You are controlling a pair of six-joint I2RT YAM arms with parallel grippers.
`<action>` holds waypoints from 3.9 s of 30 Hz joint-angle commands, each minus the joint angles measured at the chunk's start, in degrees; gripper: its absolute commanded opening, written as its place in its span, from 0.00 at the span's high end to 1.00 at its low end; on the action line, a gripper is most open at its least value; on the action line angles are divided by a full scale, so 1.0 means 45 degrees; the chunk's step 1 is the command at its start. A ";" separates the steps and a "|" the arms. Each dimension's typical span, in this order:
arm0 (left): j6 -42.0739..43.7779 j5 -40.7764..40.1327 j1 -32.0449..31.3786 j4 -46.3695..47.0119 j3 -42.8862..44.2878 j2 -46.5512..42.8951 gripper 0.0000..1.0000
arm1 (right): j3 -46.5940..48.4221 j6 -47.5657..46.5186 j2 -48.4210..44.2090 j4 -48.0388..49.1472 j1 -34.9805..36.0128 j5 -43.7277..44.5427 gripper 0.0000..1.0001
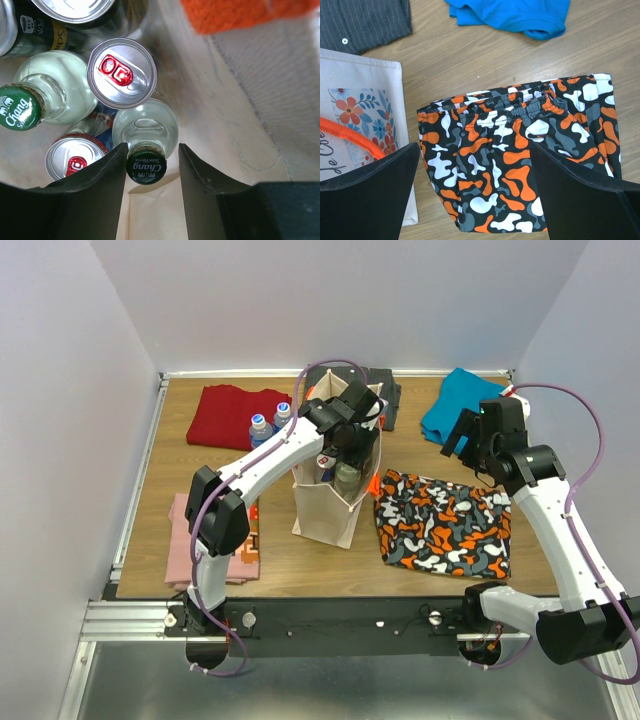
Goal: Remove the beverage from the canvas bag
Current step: Take out the drink from the canvas bag, then place the drink at the center of the board.
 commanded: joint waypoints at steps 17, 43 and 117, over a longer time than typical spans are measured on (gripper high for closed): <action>0.0211 -0.0592 -0.0079 -0.0041 0.0086 0.0145 0.47 | -0.0134 -0.0073 -0.0121 -0.0124 -0.0101 0.0150 0.00; 0.0582 -0.0240 -0.0138 -0.1388 0.1998 0.0359 1.00 | 0.0159 -0.0171 -0.0082 -0.0202 -0.0101 0.0150 0.00; 0.0621 -0.1801 0.3436 -0.0275 0.5421 -0.5890 1.00 | 0.0881 -0.0034 0.1343 0.0286 -0.0120 -0.1529 0.00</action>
